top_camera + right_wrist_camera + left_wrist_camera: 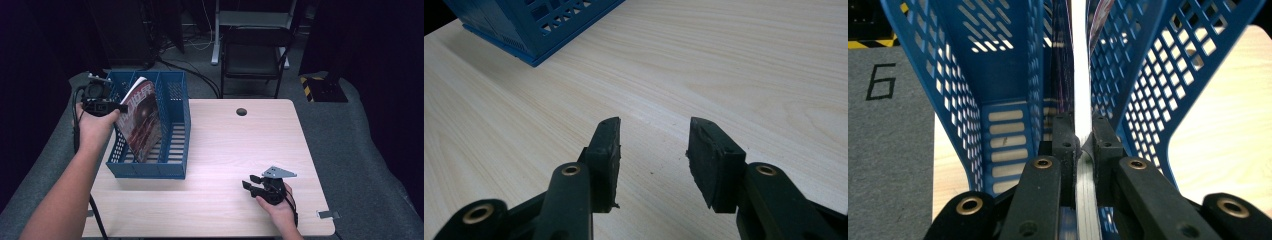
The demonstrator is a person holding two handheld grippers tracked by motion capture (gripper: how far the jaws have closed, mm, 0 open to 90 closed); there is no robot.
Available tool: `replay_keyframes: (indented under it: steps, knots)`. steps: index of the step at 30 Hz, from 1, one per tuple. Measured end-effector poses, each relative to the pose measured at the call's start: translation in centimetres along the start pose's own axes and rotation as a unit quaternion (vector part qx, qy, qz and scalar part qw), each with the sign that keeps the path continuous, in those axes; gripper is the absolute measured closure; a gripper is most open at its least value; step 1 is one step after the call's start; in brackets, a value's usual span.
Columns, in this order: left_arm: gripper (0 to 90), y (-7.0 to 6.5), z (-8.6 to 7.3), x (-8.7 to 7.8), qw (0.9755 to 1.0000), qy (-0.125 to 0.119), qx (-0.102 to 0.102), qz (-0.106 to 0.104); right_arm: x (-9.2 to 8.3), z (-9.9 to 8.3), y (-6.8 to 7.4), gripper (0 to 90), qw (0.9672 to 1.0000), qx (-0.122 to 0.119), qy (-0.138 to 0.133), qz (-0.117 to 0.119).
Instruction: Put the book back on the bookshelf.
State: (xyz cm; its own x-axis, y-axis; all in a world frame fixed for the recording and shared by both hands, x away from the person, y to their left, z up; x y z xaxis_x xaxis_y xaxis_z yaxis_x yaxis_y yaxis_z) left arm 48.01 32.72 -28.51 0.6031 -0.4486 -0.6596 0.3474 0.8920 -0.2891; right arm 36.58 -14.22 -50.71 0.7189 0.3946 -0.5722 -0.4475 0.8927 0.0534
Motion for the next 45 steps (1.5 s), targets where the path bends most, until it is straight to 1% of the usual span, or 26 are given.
replay_keyframes:
  steps: [4, 8, 9, 10, 11, 13, 15, 16, 20, 23, 24, 28, 33, 38, 40, 43, 45]
  knots:
    - [84.4, 0.2, 0.2, 0.6, 1.0000, -0.007, -0.004, 0.003, 0.0, 0.0, -0.1, 56.4, 1.0000, 0.001, 0.000, -0.001]
    - [84.4, 0.4, 0.4, 1.3, 0.9998, -0.012, -0.005, 0.013, 0.0, 0.0, -0.1, 56.4, 1.0000, 0.001, -0.001, -0.001]
    - [84.4, 0.4, 0.4, 1.4, 0.9998, -0.014, -0.007, 0.012, -0.1, -0.1, -0.2, 56.4, 1.0000, 0.004, 0.002, -0.004]
    - [84.4, 0.5, 0.5, 1.5, 0.9998, -0.015, -0.007, 0.014, -0.1, -0.1, -0.2, 56.4, 1.0000, 0.004, 0.002, -0.004]
    - [84.5, 0.6, 0.6, 1.6, 0.9995, -0.022, -0.011, 0.017, -0.2, -0.1, -0.2, 56.4, 1.0000, 0.004, 0.002, -0.003]
    - [84.5, 0.6, 0.7, 1.7, 0.9994, -0.027, -0.013, 0.019, -0.1, -0.1, -0.3, 56.4, 1.0000, 0.003, -0.001, -0.003]
    - [84.5, 0.6, 0.8, 1.7, 0.9993, -0.029, -0.013, 0.020, -0.2, -0.1, -0.3, 56.4, 1.0000, 0.008, 0.001, -0.002]
    - [84.4, 0.8, 0.9, 1.9, 0.9992, -0.032, -0.013, 0.020, -0.2, -0.1, -0.4, 56.4, 1.0000, 0.007, -0.004, -0.005]
    - [84.4, 0.9, 1.0, 2.1, 0.9991, -0.033, -0.017, 0.021, -0.3, -0.2, -0.5, 56.4, 1.0000, 0.006, -0.004, -0.004]
    - [84.4, 1.0, 0.9, 2.3, 0.9990, -0.037, -0.014, 0.019, -0.3, -0.2, -0.5, 56.4, 1.0000, 0.006, -0.004, -0.005]
    - [84.4, 1.0, 0.9, 2.3, 0.9989, -0.040, -0.013, 0.023, -0.3, -0.2, -0.5, 56.4, 1.0000, 0.007, -0.003, -0.005]
    - [84.5, 1.1, 1.0, 2.4, 0.9988, -0.042, -0.014, 0.022, -0.3, -0.2, -0.5, 56.4, 1.0000, 0.006, -0.003, -0.005]
    - [84.4, 1.1, 0.9, 2.7, 0.9989, -0.037, -0.019, 0.023, -0.3, -0.2, -0.5, 56.4, 1.0000, 0.006, -0.003, -0.005]
    - [84.1, 1.3, 0.6, 2.9, 0.9987, -0.044, -0.016, 0.022, -0.3, -0.1, -0.5, 56.4, 1.0000, 0.006, -0.004, -0.005]
    - [83.2, 1.3, 0.6, 2.8, 0.9988, -0.044, -0.013, 0.020, -0.3, -0.1, -0.5, 56.4, 1.0000, 0.006, -0.004, -0.005]
    - [81.5, 1.3, 0.6, 2.7, 0.9985, -0.050, -0.010, 0.018, -0.3, -0.1, -0.5, 56.4, 1.0000, 0.006, -0.004, -0.005]
    - [76.9, 1.3, 0.6, 2.6, 0.9984, -0.052, -0.007, 0.019, -0.4, -0.1, -0.5, 56.3, 1.0000, 0.007, -0.004, -0.003]
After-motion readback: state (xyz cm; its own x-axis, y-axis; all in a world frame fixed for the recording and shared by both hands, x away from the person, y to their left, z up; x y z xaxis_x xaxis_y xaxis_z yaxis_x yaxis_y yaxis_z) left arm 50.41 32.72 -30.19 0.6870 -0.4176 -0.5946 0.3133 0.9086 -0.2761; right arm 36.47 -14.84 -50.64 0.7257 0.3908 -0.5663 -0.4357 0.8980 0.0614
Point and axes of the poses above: each handheld gripper's, and its own axes: x roughly forward along the jaws, z roughly out of its top, y roughly to its left, the point moved 2 cm from there along x, roughly forward along the jaws, and after that the axes turned 14 degrees about -z, right-handed, at the moved point
